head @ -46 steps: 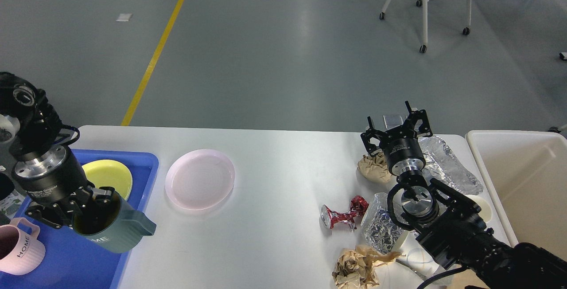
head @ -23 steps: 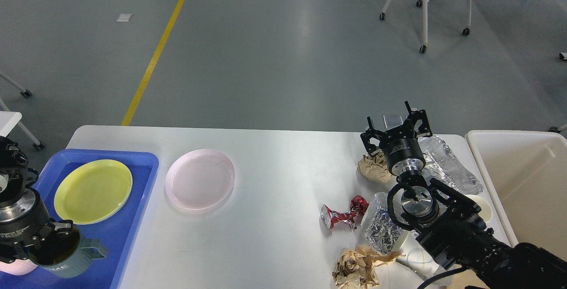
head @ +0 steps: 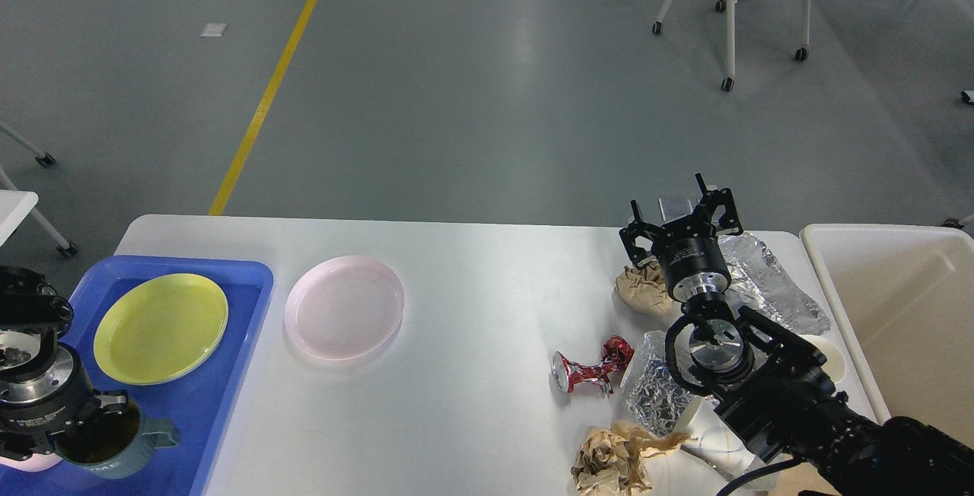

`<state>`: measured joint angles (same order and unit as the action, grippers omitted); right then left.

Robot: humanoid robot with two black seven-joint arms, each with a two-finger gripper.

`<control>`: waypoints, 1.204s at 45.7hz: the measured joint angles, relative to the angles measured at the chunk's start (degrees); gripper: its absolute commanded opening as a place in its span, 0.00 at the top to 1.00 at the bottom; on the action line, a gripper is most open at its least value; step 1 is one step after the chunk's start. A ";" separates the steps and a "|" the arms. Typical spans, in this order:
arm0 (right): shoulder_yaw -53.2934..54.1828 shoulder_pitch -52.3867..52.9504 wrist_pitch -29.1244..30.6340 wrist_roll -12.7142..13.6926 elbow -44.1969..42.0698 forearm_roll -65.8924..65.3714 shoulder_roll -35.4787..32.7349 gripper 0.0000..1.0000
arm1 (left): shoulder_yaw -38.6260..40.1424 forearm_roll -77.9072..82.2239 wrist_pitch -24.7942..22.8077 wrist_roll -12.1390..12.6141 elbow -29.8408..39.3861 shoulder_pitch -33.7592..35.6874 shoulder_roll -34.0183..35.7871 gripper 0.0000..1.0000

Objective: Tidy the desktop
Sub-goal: 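Lift the dark mug and place it beside the pink mug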

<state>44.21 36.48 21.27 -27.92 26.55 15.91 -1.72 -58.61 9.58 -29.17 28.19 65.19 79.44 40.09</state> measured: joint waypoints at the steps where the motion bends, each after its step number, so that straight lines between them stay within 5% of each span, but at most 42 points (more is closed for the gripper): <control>1: 0.00 0.00 0.00 0.00 0.00 0.00 0.00 0.00 | 0.00 -0.01 0.46 0.00 0.00 -0.19 -0.11 0.80; 14: 0.00 0.00 0.00 0.00 0.00 0.00 -0.02 0.00 | 0.05 -0.22 6.25 -0.04 -0.07 -1.34 -0.57 0.53; 25: 0.00 0.00 0.00 0.00 0.00 0.00 0.03 0.00 | 0.07 -1.00 7.62 0.16 -0.02 -1.61 -0.62 0.11; 34: 0.00 -0.01 0.00 0.00 -0.01 0.00 0.05 0.00 | 0.04 -1.06 5.24 0.60 0.04 -1.11 0.03 0.05; 55: 0.00 -0.01 0.00 0.02 -0.01 0.00 0.00 0.00 | 0.02 -1.00 -15.68 0.78 -0.25 11.97 5.54 0.05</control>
<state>44.21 36.47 21.27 -27.90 26.54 15.91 -1.72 -58.59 8.58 -44.85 28.97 64.95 91.41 45.62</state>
